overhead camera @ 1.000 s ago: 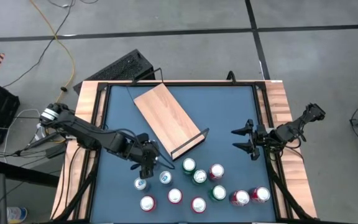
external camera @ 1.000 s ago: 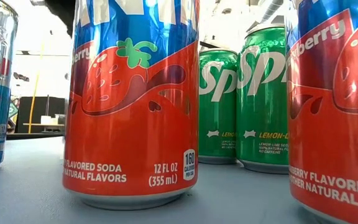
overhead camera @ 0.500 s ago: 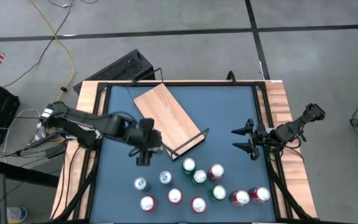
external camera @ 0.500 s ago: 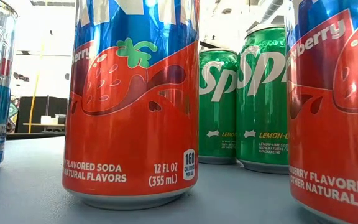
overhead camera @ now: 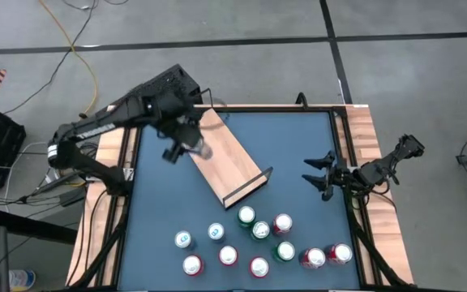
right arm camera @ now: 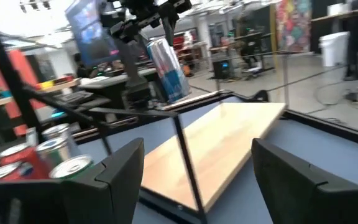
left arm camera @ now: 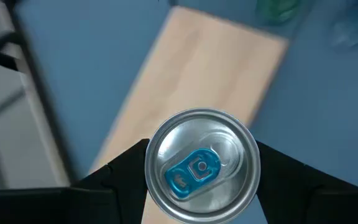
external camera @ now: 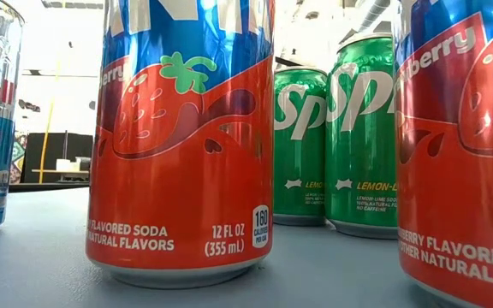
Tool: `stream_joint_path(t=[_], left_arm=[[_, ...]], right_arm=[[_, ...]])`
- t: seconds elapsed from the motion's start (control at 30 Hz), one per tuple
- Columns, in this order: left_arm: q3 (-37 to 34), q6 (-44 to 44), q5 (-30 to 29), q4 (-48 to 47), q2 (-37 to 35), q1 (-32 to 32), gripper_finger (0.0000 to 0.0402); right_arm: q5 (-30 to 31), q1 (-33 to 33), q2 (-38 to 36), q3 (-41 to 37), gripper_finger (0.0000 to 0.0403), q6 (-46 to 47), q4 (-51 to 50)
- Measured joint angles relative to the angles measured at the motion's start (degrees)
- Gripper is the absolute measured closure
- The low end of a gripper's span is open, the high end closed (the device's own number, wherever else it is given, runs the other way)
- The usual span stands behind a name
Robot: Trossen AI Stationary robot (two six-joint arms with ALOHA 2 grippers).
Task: Place canned beverage on shelf
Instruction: Put the top right blue soda can on the shelf
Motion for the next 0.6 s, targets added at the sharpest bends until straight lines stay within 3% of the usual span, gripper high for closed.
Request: stream_joint_path(t=[0.23,0.6], left_arm=[[0.0,18.7,4.3,1.6,4.6,8.8,0.0182],[-0.1,24.7,4.8,-2.7,13.6,12.2,0.0182]], right_arm=[[3.1,0.0,0.0,0.0,0.0121,2.2,-0.2],[6.8,0.0,0.0,0.0,0.0121,2.7,-0.2]])
